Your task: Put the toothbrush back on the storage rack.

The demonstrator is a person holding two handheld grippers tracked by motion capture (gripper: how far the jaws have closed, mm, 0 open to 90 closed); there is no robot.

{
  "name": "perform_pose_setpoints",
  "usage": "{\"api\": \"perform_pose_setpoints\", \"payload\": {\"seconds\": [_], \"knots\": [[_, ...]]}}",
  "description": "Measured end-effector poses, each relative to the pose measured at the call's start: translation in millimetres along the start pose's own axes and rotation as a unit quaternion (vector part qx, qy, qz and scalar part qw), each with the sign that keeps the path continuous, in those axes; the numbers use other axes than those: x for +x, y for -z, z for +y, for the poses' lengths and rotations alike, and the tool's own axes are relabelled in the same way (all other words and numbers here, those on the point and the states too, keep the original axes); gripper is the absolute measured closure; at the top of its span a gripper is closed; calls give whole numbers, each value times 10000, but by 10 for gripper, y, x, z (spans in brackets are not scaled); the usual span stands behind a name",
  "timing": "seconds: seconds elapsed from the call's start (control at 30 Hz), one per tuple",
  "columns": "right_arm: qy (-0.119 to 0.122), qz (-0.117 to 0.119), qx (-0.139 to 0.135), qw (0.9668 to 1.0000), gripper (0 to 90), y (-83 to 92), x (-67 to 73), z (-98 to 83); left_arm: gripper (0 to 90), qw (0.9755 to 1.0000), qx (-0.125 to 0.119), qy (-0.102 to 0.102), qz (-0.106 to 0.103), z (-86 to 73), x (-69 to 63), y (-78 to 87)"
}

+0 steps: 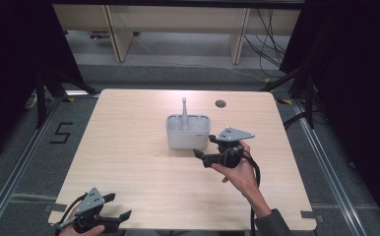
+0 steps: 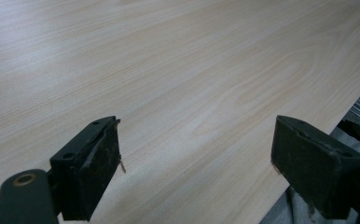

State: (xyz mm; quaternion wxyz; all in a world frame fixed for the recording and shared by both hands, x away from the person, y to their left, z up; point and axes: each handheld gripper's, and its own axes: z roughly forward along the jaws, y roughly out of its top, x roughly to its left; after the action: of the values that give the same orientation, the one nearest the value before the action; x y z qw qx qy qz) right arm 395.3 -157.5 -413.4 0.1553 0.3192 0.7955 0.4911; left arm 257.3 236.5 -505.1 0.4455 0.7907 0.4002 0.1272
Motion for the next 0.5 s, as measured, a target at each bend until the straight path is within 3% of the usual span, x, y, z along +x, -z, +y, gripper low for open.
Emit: {"api": "perform_pose_setpoints", "payload": {"seconds": [0.03,0.13,0.27,0.37,0.47,0.5], "knots": [[-100,-11,10,9999,228,13,16,-12,149,10000,-1,2,0,0,0,0],[32,-50,-36,10000,229,44,10,-39,149,10000,16,-19,5,0,4,1],[-59,-6,-39,10000,234,77,52,-82,149,10000,3,-2,0,-1,-1,0],[17,-45,-35,10000,233,101,57,-106,149,10000,1,-1,-1,0,0,2],[-98,-15,37,9999,233,137,83,-133,149,10000,-15,-10,-6,-2,3,-2],[-17,41,-21,10000,233,129,76,-144,148,10000,-11,-10,-3,-2,2,-1]]}}
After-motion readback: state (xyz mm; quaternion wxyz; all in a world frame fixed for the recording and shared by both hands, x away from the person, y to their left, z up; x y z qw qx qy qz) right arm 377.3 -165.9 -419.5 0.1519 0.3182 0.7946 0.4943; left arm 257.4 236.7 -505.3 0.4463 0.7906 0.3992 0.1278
